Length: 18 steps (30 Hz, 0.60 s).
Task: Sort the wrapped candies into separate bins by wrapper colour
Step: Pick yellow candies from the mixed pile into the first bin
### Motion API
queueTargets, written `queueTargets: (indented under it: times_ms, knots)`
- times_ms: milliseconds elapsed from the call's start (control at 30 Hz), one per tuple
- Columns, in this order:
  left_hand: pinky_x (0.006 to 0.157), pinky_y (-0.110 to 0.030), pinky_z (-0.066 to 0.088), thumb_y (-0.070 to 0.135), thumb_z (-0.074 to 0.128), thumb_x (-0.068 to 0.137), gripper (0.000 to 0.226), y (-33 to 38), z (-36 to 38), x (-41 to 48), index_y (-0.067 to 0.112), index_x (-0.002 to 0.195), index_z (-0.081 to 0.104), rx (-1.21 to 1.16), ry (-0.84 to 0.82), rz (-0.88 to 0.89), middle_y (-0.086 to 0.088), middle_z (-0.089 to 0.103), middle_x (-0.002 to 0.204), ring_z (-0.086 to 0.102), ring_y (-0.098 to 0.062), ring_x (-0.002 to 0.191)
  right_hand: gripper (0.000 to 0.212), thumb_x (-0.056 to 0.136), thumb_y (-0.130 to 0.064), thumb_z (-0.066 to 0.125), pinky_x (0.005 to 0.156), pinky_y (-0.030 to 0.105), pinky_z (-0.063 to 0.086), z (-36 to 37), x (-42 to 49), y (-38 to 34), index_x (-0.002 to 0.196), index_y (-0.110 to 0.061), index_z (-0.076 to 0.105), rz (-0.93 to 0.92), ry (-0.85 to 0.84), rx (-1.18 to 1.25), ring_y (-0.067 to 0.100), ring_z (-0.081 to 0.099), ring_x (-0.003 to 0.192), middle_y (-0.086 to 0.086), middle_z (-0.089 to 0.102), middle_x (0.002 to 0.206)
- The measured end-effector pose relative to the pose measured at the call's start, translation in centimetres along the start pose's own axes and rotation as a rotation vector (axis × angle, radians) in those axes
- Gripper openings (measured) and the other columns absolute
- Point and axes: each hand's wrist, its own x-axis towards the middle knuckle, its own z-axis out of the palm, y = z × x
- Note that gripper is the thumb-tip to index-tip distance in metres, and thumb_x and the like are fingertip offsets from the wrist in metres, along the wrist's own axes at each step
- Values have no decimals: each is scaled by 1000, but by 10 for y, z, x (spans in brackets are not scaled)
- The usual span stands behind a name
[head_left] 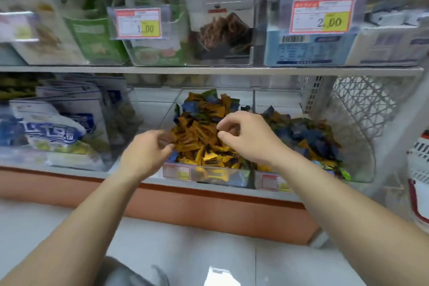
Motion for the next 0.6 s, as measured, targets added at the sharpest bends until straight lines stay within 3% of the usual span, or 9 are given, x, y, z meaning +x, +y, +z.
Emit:
queueTargets:
  times_ms: [100, 200, 300, 400, 500, 600]
  knots:
    - [73, -32, 52, 34, 73, 86, 19, -33, -6, -7, 28, 101, 63, 0, 57, -50, 11, 66, 94, 64, -13, 86, 23, 96, -31, 58, 81, 19, 46, 51, 31, -21, 116, -28, 69, -11, -206, 30, -4, 58, 98, -16, 65, 110]
    - [82, -33, 53, 48, 75, 83, 48, -56, 3, -17, 24, 121, 59, -128, -62, -95, 11, 66, 107, 64, -9, 91, 32, 98, -26, 56, 96, 26, 47, 94, 59, -30, 128, -20, 66, -10, -337, -103, 14, 59, 116, -3, 66, 129]
    - [80, -28, 53, 51, 76, 81, 59, -69, 12, -15, 21, 129, 58, -215, -153, -52, 11, 66, 116, 66, -4, 91, 35, 94, -37, 61, 87, 29, 52, 120, 77, -30, 126, -22, 66, -17, -337, -222, 15, 62, 108, -4, 68, 122]
    - [69, -23, 51, 47, 77, 80, 44, -73, 18, -9, 30, 117, 59, -212, -126, -17, 17, 68, 105, 65, 3, 78, 40, 89, -48, 65, 66, 27, 46, 133, 86, -28, 124, -27, 67, -27, -424, -396, 11, 60, 87, -8, 69, 107]
    - [59, -17, 46, 45, 78, 79, 36, -76, 21, -7, 39, 104, 53, -246, -129, -15, 21, 65, 93, 64, 5, 71, 38, 91, -43, 66, 58, 22, 36, 133, 96, -31, 127, -29, 65, -74, -571, -451, 2, 49, 71, -19, 58, 88]
    - [59, -14, 45, 46, 79, 78, 36, -77, 19, -6, 43, 101, 51, -288, -128, -24, 24, 64, 88, 62, 8, 73, 34, 90, -39, 69, 59, 20, 34, 121, 107, -30, 124, -35, 66, -99, -724, -440, 1, 48, 75, -23, 49, 88]
